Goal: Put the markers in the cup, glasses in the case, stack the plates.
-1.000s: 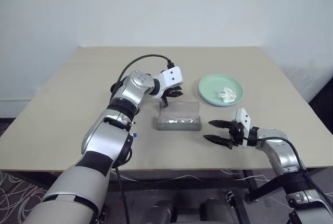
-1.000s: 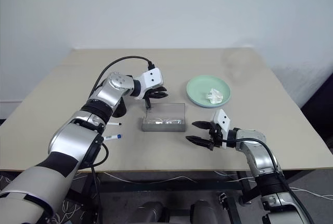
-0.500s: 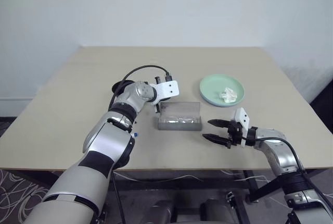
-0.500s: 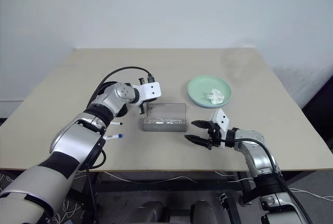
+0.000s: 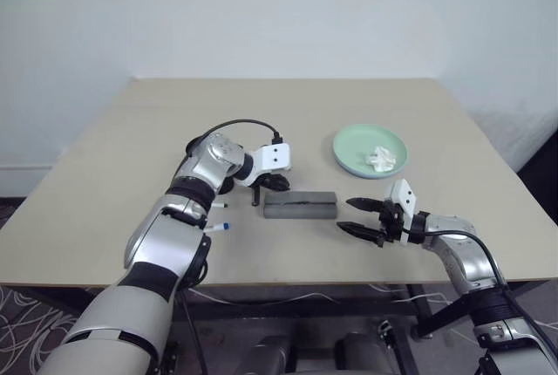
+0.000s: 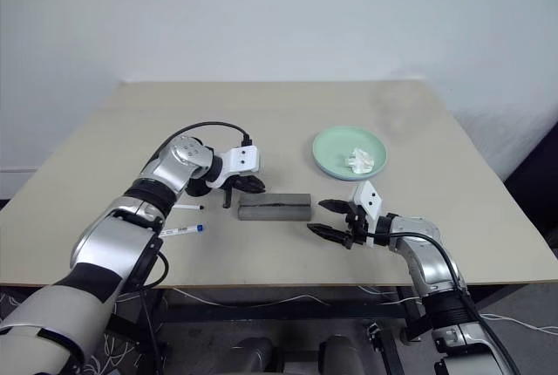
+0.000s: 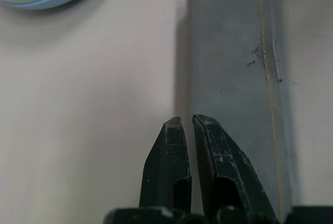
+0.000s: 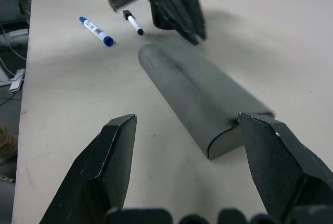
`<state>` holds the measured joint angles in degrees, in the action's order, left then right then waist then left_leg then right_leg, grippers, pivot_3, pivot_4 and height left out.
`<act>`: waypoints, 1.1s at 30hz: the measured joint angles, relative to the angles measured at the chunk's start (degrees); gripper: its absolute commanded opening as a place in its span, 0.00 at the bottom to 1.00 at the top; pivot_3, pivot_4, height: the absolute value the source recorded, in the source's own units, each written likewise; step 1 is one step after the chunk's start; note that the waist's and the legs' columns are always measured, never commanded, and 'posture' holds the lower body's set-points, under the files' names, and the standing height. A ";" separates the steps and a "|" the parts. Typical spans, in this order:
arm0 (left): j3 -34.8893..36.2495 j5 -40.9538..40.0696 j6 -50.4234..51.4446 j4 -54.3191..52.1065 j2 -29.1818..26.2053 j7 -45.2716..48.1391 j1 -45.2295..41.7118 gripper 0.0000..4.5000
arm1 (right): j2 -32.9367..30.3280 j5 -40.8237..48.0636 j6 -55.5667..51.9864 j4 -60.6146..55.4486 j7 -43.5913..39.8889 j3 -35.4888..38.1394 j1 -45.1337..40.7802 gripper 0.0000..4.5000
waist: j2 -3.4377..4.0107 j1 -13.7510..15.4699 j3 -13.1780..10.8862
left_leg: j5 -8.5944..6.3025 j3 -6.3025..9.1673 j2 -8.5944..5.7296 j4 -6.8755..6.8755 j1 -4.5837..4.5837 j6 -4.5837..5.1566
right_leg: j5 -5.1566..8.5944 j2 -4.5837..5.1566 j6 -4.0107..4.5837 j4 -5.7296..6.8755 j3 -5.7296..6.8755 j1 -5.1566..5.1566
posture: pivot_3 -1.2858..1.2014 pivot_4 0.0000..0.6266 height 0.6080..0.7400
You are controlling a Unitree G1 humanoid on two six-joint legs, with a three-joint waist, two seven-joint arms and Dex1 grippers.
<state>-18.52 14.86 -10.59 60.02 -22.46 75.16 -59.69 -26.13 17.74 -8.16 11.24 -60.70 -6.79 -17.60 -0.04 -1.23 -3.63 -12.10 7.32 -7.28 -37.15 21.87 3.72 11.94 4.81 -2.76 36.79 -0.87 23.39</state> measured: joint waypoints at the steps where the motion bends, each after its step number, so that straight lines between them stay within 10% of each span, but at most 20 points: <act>1: -0.17 -0.10 0.55 -2.31 -0.71 1.32 1.42 0.06 | 0.05 -0.01 0.06 0.23 -0.02 -0.04 -0.15 0.75 | 0.01 -0.01 0.00 | 0.00 0.00 0.00 0.01 -0.01 0.00 | 0.00 0.00 0.00 0.00 -0.01 0.00 | 0.52 0.00 1.00; 11: -0.38 -2.97 9.04 -24.85 -5.83 3.96 12.58 0.06 | 0.63 -0.85 1.11 1.81 0.03 -0.36 -2.12 0.75 | 0.02 0.08 0.01 | 0.00 0.00 0.02 0.04 -0.10 0.00 | 0.00 -0.01 0.01 0.01 -0.05 0.04 | 0.52 0.00 1.00; 23: 1.81 -9.51 23.43 -51.96 -25.59 11.68 27.39 0.06 | 0.81 -1.76 1.74 3.65 -0.41 -0.65 -2.57 0.75 | 0.09 0.16 0.01 | 0.00 -0.08 0.14 0.20 -0.30 -0.02 | 0.00 -0.12 0.08 0.04 -0.18 0.01 | 0.52 0.00 1.00; 30: 1.82 -10.89 24.26 -52.76 -31.11 12.11 29.59 0.54 | 1.58 -2.13 2.12 4.77 -0.69 -0.84 -3.16 0.75 | 0.11 0.11 0.00 | 0.00 -0.09 0.15 0.26 -0.29 -0.03 | 0.00 -0.15 0.08 0.04 -0.22 0.07 | 0.52 0.00 1.00; 33: 1.80 -10.96 23.09 -50.09 -31.94 12.05 29.39 0.54 | 2.35 -2.16 2.24 5.45 -0.72 -1.15 -3.51 0.75 | 0.12 0.13 0.00 | 0.00 -0.10 0.17 0.27 -0.30 -0.03 | 0.00 -0.18 0.09 0.04 -0.23 0.08 | 0.52 0.00 1.00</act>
<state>-16.71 3.91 12.50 9.93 -54.40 87.21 -30.29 -23.78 15.58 -5.92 16.69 -61.42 -7.95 -21.11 0.08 -1.11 -3.63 -12.10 7.22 -7.11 -36.88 21.56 3.69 11.95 4.63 -2.67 36.83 -1.10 23.48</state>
